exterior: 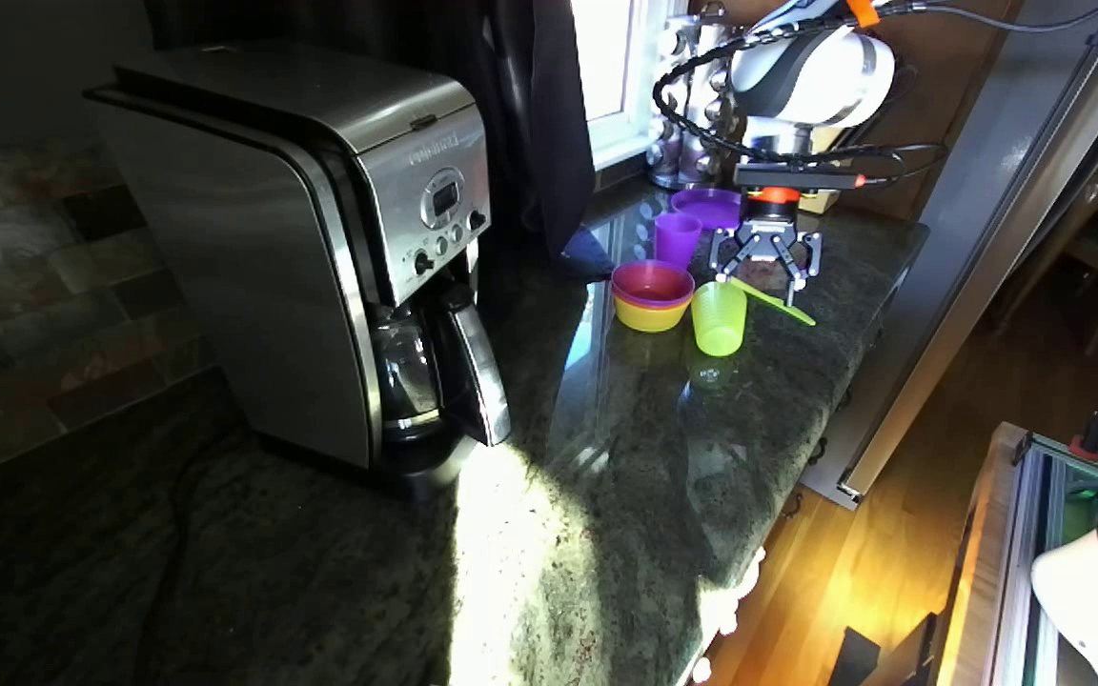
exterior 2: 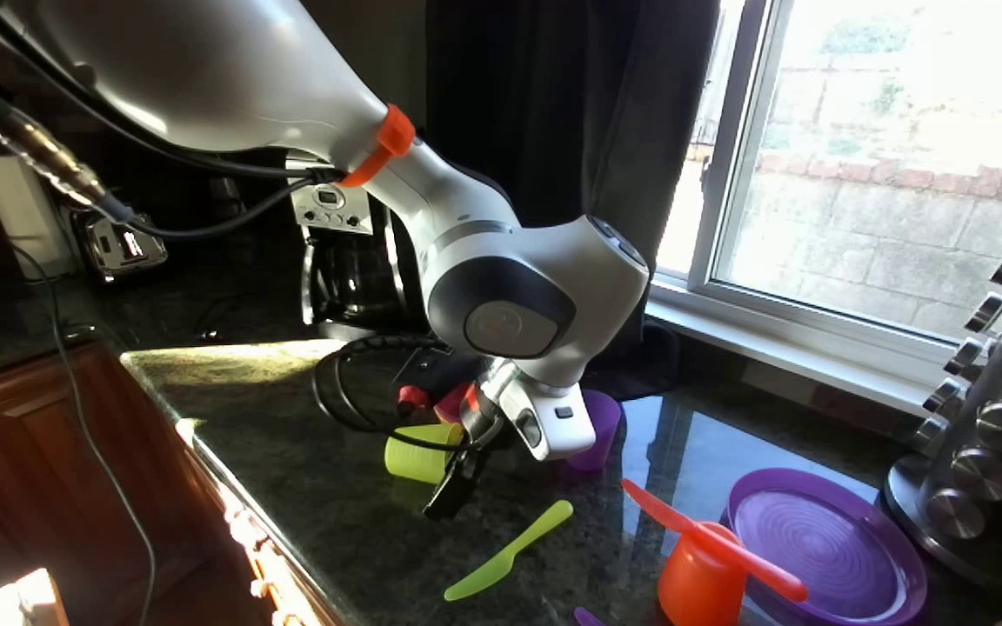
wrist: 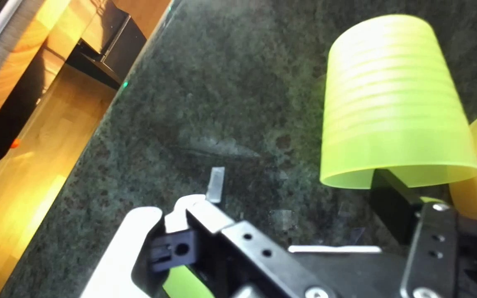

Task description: Put the yellow knife on the counter, then turn the yellow cup around

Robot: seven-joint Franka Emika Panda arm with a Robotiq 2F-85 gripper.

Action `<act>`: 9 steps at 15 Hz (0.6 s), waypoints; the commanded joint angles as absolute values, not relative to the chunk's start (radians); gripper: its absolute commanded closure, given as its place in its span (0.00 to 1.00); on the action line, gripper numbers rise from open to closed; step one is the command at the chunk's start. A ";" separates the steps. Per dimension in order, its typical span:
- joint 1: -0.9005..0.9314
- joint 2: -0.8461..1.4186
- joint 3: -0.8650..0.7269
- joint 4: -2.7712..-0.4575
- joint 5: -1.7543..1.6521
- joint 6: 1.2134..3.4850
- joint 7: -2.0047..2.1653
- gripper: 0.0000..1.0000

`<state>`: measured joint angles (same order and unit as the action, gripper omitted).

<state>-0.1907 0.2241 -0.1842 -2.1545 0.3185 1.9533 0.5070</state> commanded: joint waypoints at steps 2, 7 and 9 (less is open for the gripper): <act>-0.184 0.274 -0.189 -2.099 0.343 1.878 0.527 0.51; -0.184 0.296 -0.192 -2.075 0.341 1.841 0.537 0.87; -0.183 0.293 -0.194 -2.076 0.337 1.850 0.538 0.99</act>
